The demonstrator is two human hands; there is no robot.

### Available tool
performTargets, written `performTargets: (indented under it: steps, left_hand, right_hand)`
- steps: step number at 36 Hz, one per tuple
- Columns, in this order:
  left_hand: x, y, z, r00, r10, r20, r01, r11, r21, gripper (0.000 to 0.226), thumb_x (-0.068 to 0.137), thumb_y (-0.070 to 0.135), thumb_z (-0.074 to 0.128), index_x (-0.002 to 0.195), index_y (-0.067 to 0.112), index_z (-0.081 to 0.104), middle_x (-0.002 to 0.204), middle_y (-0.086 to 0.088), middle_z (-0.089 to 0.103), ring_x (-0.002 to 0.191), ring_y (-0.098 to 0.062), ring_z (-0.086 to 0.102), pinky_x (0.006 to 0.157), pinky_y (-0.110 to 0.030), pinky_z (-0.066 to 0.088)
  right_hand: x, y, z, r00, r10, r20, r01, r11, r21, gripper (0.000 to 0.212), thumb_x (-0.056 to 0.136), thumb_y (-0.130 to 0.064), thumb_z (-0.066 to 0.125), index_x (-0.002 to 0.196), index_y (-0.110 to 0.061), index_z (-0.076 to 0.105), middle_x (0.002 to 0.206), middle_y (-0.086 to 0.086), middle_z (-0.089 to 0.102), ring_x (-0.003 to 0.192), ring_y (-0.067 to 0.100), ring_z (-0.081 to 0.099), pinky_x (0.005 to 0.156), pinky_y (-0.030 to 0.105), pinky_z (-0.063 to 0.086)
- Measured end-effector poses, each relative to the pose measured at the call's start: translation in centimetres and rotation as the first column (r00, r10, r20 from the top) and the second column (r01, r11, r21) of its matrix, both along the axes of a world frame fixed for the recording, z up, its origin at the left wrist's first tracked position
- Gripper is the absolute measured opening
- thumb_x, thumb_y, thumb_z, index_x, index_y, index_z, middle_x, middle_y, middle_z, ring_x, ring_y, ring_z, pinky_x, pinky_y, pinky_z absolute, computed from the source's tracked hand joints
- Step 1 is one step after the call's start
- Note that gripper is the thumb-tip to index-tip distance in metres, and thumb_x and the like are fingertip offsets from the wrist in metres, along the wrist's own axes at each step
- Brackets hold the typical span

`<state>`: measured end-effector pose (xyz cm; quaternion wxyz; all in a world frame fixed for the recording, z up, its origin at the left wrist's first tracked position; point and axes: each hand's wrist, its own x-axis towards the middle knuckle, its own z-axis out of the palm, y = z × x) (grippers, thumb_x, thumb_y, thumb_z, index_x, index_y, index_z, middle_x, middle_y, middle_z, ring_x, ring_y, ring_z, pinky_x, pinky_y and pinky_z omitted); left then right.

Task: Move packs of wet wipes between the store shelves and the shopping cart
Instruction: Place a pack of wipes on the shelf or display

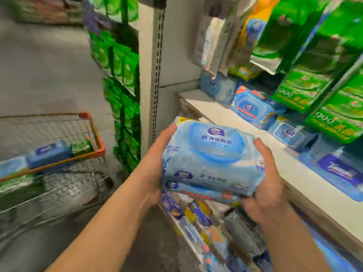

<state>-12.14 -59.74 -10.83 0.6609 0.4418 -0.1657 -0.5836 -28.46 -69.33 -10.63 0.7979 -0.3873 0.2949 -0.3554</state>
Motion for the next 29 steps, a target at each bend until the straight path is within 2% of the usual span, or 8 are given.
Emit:
performTargets:
  steps: [3,9,11,14,18,22,26,29]
  left_hand:
    - [5.6,3.2,-0.6,0.997,0.079,0.013,-0.079,0.997,-0.016,0.05,0.087,0.064,0.046,0.085,0.031,0.084,0.098,-0.007,0.08,0.079,-0.025,0.078,0.057,-0.034,0.062]
    - [14.5,8.4,-1.9,0.96,0.27,0.077,-0.277,0.956,0.097,0.056,0.093,0.067,0.046,0.124,0.03,0.074,0.116,-0.009,0.076,0.105,-0.034,0.073,0.092,-0.048,0.056]
    - [17.0,10.3,-2.2,0.942,0.319,0.106,-0.329,0.939,0.096,0.051,0.095,0.066,0.045,0.115,0.033,0.078,0.11,-0.007,0.078,0.096,-0.029,0.076,0.082,-0.041,0.06]
    - [20.1,12.7,-2.5,0.925,0.367,0.099,-0.377,0.92,0.109,0.046,0.094,0.064,0.046,0.088,0.038,0.083,0.1,-0.005,0.08,0.082,-0.024,0.078,0.07,-0.038,0.063]
    - [24.0,15.3,-3.2,0.885,0.463,0.049,-0.466,0.875,0.133,0.047,0.095,0.061,0.048,0.096,0.031,0.084,0.104,-0.007,0.079,0.085,-0.026,0.078,0.073,-0.042,0.064]
    - [27.7,17.2,-4.6,0.827,0.56,0.049,-0.559,0.81,0.177,0.053,0.093,0.067,0.052,0.122,0.03,0.075,0.117,-0.009,0.076,0.108,-0.035,0.072,0.102,-0.06,0.051]
    - [31.5,18.4,-6.1,0.766,0.639,0.066,-0.638,0.746,0.189,0.05,0.095,0.063,0.048,0.123,0.031,0.074,0.115,-0.006,0.077,0.105,-0.031,0.074,0.102,-0.055,0.053]
    - [34.9,18.7,-7.4,0.747,0.661,0.066,-0.658,0.723,0.212,0.053,0.096,0.063,0.045,0.128,0.03,0.071,0.12,-0.007,0.075,0.109,-0.031,0.072,0.099,-0.053,0.055]
  right_hand:
    - [6.6,2.0,-0.1,0.991,0.116,-0.063,-0.114,0.993,0.024,0.052,0.099,-0.054,0.036,0.103,-0.03,0.082,0.121,0.005,0.074,0.097,0.026,0.075,0.073,0.044,0.064]
    - [16.9,5.0,-1.7,0.955,0.285,-0.08,-0.282,0.958,0.048,0.05,0.088,-0.057,0.047,0.11,-0.026,0.08,0.117,0.008,0.075,0.099,0.029,0.074,0.078,0.047,0.063]
    - [19.9,6.0,-2.0,0.944,0.324,-0.069,-0.319,0.945,0.069,0.048,0.085,-0.055,0.048,0.103,-0.026,0.082,0.114,0.008,0.076,0.095,0.028,0.075,0.073,0.044,0.064]
    - [24.0,7.1,-2.8,0.911,0.408,-0.055,-0.398,0.908,0.132,0.051,0.101,-0.048,0.04,0.127,-0.018,0.071,0.126,0.012,0.071,0.11,0.034,0.07,0.085,0.05,0.061]
    - [29.3,7.9,-3.7,0.851,0.515,-0.097,-0.495,0.851,0.176,0.052,0.103,-0.048,0.038,0.137,-0.017,0.063,0.132,0.012,0.068,0.117,0.035,0.067,0.089,0.053,0.059]
    - [34.5,9.1,-4.3,0.804,0.585,-0.102,-0.565,0.806,0.175,0.054,0.093,-0.054,0.045,0.127,-0.021,0.072,0.124,0.01,0.072,0.104,0.032,0.073,0.075,0.046,0.063]
    - [39.9,9.9,-5.3,0.756,0.647,-0.097,-0.623,0.757,0.196,0.045,0.088,-0.051,0.049,0.102,-0.024,0.082,0.118,0.012,0.074,0.096,0.03,0.075,0.076,0.046,0.063]
    - [44.4,9.8,-6.7,0.721,0.681,-0.128,-0.646,0.728,0.229,0.045,0.087,-0.047,0.054,0.111,-0.019,0.079,0.117,0.015,0.074,0.094,0.032,0.076,0.075,0.046,0.063]
